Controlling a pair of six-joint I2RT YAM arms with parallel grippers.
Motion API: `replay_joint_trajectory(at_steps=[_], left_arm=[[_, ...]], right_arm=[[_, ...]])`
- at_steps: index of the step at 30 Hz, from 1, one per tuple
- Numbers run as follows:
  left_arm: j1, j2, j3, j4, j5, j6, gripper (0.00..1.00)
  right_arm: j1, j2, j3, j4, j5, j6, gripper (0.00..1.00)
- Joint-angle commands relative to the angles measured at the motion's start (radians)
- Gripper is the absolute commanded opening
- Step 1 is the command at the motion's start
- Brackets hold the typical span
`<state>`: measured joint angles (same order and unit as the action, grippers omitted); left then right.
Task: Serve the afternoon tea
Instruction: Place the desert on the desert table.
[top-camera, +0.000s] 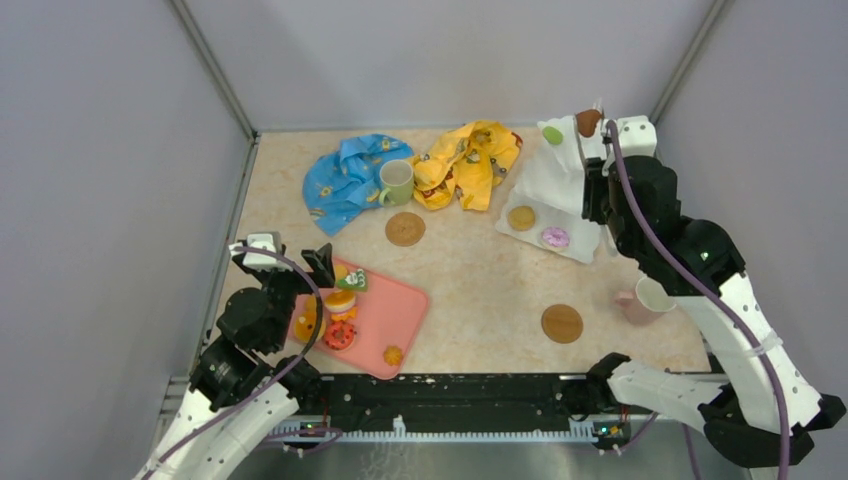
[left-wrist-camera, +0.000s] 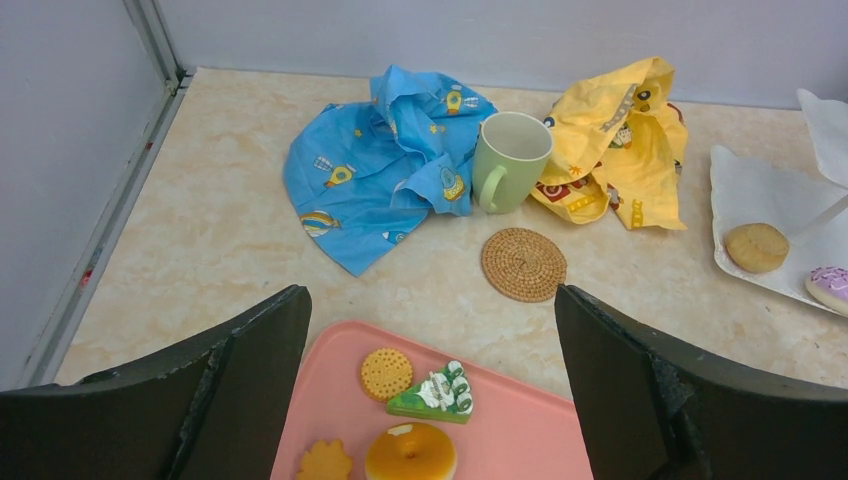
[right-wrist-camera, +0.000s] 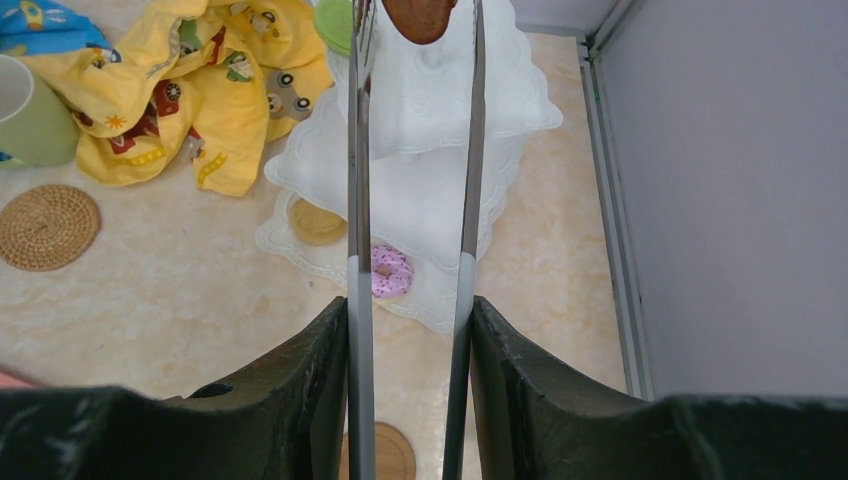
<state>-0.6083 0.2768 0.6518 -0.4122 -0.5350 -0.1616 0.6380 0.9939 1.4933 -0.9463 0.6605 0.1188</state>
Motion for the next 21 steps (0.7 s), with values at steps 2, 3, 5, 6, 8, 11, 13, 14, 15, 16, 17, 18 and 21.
replay_joint_trajectory(at_steps=[2,3,5,6,8,11,13,14,15,16,17,18,21], left_arm=[[0.003,0.012,0.003,0.035,0.009,0.004,0.99],[0.003,0.013,0.002,0.035,0.008,0.005,0.99],[0.003,0.012,0.003,0.034,0.008,0.005,0.99],[0.003,0.013,0.004,0.034,0.008,0.005,0.99],[0.003,0.009,0.005,0.029,0.006,0.002,0.99],[0.003,0.004,0.003,0.030,0.006,0.002,0.99],[0.003,0.004,0.003,0.030,0.006,0.002,0.99],[0.004,0.005,0.002,0.030,0.006,0.002,0.99],[0.004,0.006,0.003,0.032,0.007,0.002,0.99],[0.004,0.006,0.003,0.033,0.007,0.003,0.99],[0.004,0.006,0.002,0.033,0.007,0.004,0.99],[0.003,0.007,0.002,0.034,0.006,0.005,0.99],[0.004,0.007,0.002,0.034,0.006,0.005,0.99]], right_arm=[[-0.102,0.015,0.016,0.060,-0.119,-0.025,0.37],[-0.114,0.015,0.013,0.064,-0.131,-0.028,0.37],[-0.131,0.017,0.009,0.068,-0.148,-0.031,0.37],[-0.140,0.018,0.009,0.065,-0.157,-0.031,0.37],[-0.149,0.017,0.000,0.061,-0.172,-0.028,0.37],[-0.153,0.006,-0.022,0.067,-0.207,-0.017,0.37],[-0.152,0.000,-0.033,0.068,-0.225,-0.015,0.37],[-0.152,-0.002,-0.036,0.067,-0.227,-0.015,0.36],[-0.152,-0.004,-0.036,0.065,-0.240,-0.014,0.37],[-0.152,-0.008,-0.034,0.064,-0.257,-0.014,0.36],[-0.152,-0.010,-0.028,0.062,-0.281,-0.013,0.36],[-0.152,-0.011,-0.019,0.057,-0.306,-0.013,0.36],[-0.152,-0.029,-0.007,0.047,-0.362,-0.009,0.36]])
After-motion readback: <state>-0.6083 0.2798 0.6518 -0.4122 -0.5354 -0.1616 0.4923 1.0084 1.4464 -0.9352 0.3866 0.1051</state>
